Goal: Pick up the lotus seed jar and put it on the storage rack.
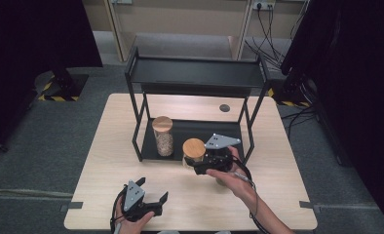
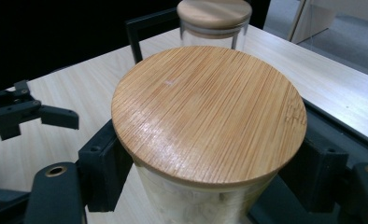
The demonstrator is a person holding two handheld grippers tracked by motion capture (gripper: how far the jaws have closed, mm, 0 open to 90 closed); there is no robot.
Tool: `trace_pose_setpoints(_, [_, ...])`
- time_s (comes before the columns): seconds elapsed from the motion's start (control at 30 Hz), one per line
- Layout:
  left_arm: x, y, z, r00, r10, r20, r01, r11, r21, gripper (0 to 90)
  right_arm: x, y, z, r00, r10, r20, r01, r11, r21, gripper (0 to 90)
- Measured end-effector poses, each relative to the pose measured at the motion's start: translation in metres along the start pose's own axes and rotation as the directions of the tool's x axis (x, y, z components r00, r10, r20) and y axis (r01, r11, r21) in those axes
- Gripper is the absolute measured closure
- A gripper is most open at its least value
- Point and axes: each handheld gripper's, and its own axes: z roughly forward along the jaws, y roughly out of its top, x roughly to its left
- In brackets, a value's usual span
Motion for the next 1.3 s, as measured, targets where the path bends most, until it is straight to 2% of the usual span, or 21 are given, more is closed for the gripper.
trace_pose_setpoints(0.5, [0.000,0.000,0.000,1.0000,-0.001,-0.001,0.001,1.0000,-0.002,3.7,-0.025,0.018,0.021,0.9984,0.034,0.045,-0.035,0.999,0.029,25.4])
trace_pose_setpoints(0.8, [0.001,0.000,-0.001,1.0000,0.000,0.001,0.000,1.0000,-0.008,3.7,-0.031,0.028,0.041,0.9960,0.029,0.084,-0.034,0.998,0.055,25.4])
trace_pose_setpoints(1.0, [0.001,0.000,-0.002,1.0000,0.001,0.002,-0.001,0.9999,-0.011,3.7,-0.035,0.030,0.053,0.9940,0.015,0.109,-0.022,0.998,0.059,25.4])
trace_pose_setpoints(1.3, [0.001,0.000,-0.001,1.0000,0.000,0.004,0.000,1.0000,-0.010,3.7,-0.050,0.029,0.065,0.9901,0.037,0.135,-0.048,0.996,0.078,25.4])
